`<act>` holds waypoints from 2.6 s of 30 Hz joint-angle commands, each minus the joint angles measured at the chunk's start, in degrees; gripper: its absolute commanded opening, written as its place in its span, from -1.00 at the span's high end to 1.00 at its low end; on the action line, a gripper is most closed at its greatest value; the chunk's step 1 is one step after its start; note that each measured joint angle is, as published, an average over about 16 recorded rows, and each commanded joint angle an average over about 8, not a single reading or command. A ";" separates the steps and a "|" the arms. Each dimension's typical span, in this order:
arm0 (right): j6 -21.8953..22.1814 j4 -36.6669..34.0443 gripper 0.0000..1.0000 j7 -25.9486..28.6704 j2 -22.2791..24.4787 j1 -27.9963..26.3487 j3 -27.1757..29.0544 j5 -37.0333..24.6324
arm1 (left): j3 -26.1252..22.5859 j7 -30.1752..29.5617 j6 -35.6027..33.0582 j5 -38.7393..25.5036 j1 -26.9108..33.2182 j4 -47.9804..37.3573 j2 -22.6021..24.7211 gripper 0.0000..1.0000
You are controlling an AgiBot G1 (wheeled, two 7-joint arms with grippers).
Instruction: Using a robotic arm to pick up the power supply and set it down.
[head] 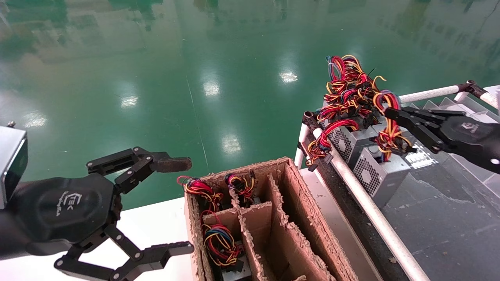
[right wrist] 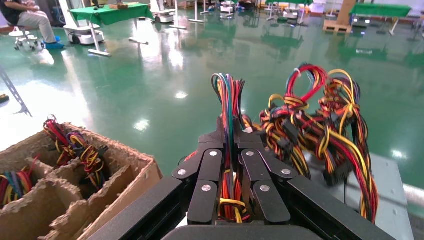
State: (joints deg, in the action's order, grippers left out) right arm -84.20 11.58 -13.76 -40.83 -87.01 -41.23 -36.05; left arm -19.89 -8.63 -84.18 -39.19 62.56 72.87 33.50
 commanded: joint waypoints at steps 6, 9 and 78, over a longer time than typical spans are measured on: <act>0.61 -3.80 1.00 -2.23 -3.22 -3.00 -0.88 -1.64 | -0.01 0.00 0.00 0.00 0.00 0.00 0.00 -1.00; 0.60 -5.12 0.77 -2.89 -4.19 -3.64 -1.14 -2.07 | -0.01 0.00 0.00 0.01 0.00 0.00 0.00 -1.00; -3.52 21.39 -1.00 4.99 0.25 6.96 12.01 -1.01 | -0.06 0.05 0.03 0.05 0.01 -0.04 -0.03 -0.98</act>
State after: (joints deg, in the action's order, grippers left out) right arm -87.87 30.02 -10.19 -40.98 -81.40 -30.18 -36.71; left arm -19.95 -8.58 -84.15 -39.14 62.57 72.82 33.47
